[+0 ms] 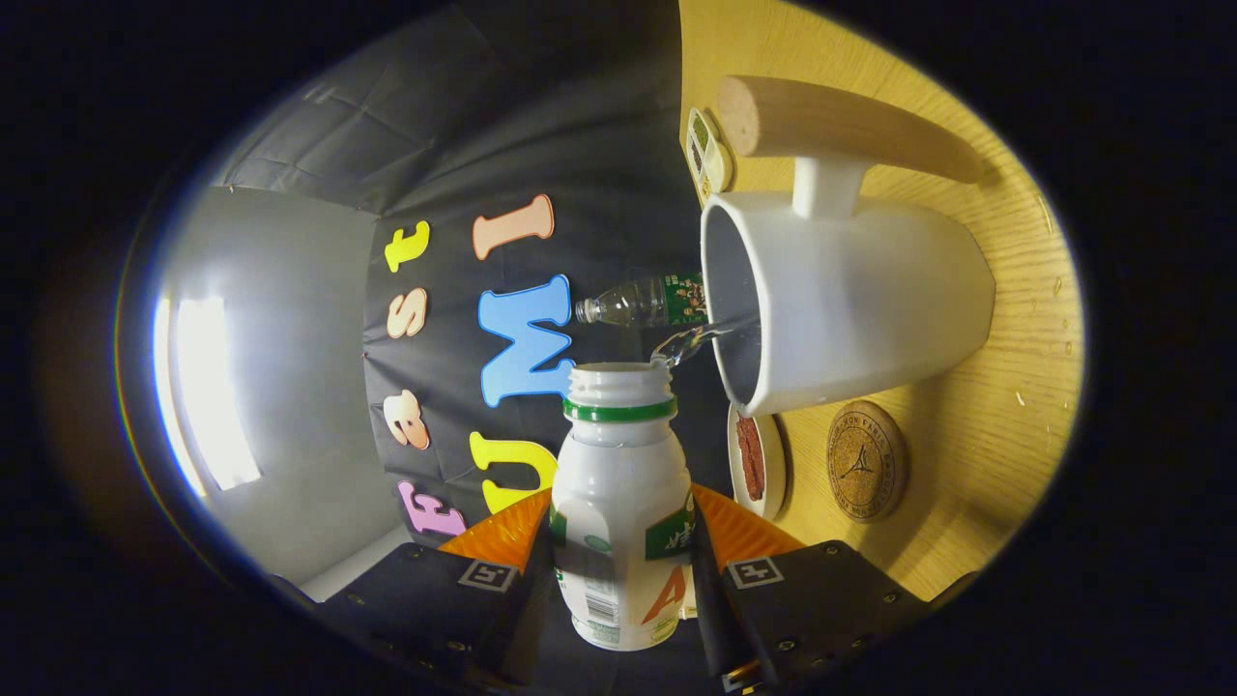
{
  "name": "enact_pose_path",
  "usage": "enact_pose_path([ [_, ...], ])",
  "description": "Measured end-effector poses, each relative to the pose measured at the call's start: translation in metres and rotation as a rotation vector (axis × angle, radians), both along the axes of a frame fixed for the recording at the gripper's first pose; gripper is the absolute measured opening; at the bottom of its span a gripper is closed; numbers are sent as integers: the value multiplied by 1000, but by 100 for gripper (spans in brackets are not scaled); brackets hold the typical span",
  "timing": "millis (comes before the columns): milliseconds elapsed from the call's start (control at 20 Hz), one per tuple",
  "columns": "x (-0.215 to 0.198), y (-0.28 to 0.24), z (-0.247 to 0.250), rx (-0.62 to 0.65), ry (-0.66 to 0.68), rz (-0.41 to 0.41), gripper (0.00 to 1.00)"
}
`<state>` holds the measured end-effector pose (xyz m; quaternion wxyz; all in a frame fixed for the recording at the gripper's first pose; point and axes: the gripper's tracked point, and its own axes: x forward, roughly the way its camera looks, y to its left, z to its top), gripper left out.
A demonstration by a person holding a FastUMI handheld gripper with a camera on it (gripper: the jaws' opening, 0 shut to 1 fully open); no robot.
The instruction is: Take the bottle from table, then pour the juice into the cup, finally place the bottle on the coaster
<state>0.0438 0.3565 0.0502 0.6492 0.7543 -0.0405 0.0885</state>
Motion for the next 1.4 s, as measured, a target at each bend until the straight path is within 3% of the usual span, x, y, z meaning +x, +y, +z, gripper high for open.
enact_pose_path([
  [1400,-3,-11,14,98,-38,-18,64],
])
